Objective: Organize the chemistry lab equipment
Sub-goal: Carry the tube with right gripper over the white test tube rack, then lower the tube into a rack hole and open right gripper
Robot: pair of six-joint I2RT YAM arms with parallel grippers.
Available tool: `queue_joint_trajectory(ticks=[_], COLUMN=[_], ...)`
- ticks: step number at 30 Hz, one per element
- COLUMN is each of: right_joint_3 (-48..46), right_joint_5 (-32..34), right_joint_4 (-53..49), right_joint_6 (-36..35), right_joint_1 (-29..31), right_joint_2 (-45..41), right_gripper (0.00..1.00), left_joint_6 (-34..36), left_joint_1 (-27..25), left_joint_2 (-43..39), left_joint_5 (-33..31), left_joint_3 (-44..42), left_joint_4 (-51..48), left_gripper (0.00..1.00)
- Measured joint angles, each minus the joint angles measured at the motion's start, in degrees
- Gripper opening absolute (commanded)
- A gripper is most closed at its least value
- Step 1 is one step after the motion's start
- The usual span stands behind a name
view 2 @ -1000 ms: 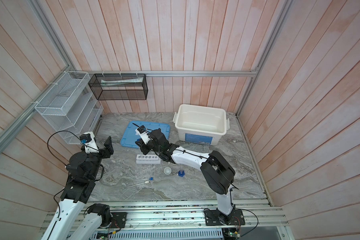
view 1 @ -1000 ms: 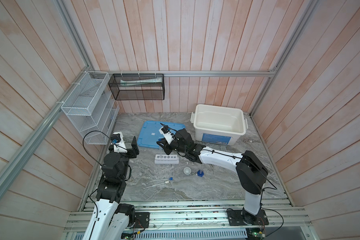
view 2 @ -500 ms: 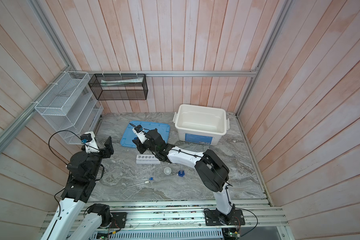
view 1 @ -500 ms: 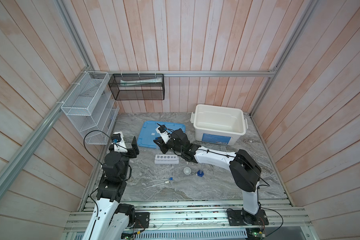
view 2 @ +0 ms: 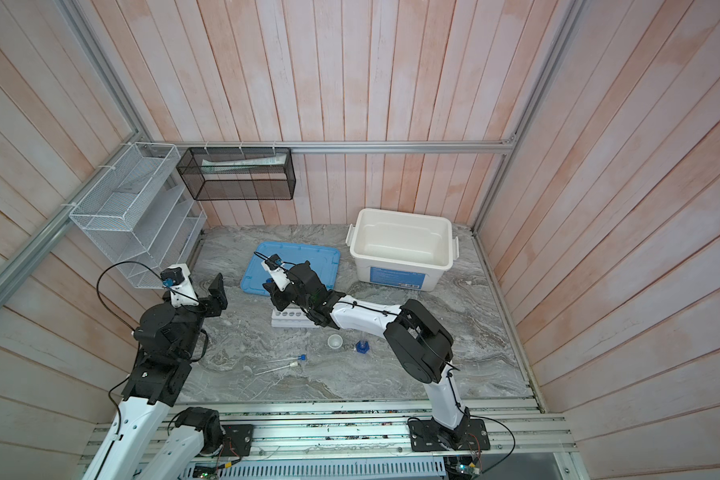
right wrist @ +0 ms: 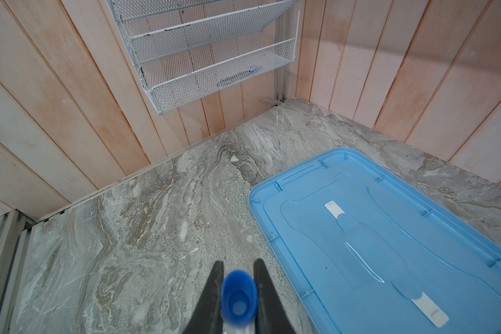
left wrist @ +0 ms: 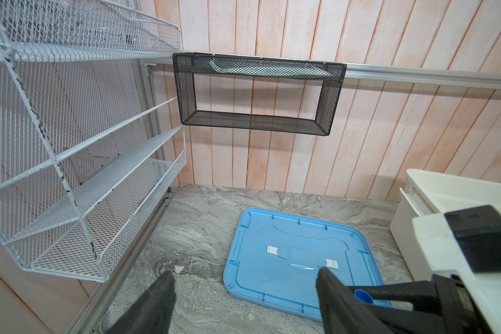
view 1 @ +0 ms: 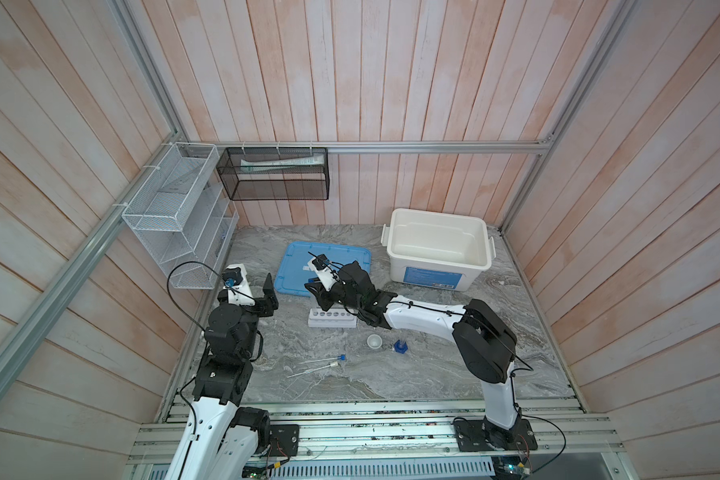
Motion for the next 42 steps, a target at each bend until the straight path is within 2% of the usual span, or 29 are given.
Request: queue_joint_trajectory(ticks=[30,32,37,39,42], right_joint_3=[-5.8,-5.8,-6.2,-6.3,-7.3], right_joint_5=[5.8,6.0,6.8,7.3,8.3], right_joint_4=[10.0,10.1,10.4,10.4,9.9], right_joint_6=[-4.1,-4.2,-4.8,-4.9,-5.6], right_joint_1=[1.6,1.7,1.8,1.9,2.0], right_joint_2=[2.9,3.0,3.0,3.0,1.9], right_gripper=[0.08,0.12,0.4,0.47,0.52], left_joint_6=[0.0,0.0,0.0,0.0,1.1], left_joint_1=[0.0,0.0,0.0,0.0,-0.1], left_joint_2=[-0.1,-0.1,-0.1,0.0,0.2], left_joint_5=[1.3,1.3,1.4,1.8,4.2], left_joint_3=[-0.4,-0.5,-0.6,-0.6,-0.3], left_joint_4=[0.0,0.0,0.0,0.0,-0.3], left_gripper=[0.78,0.78,0.8,0.8,0.76])
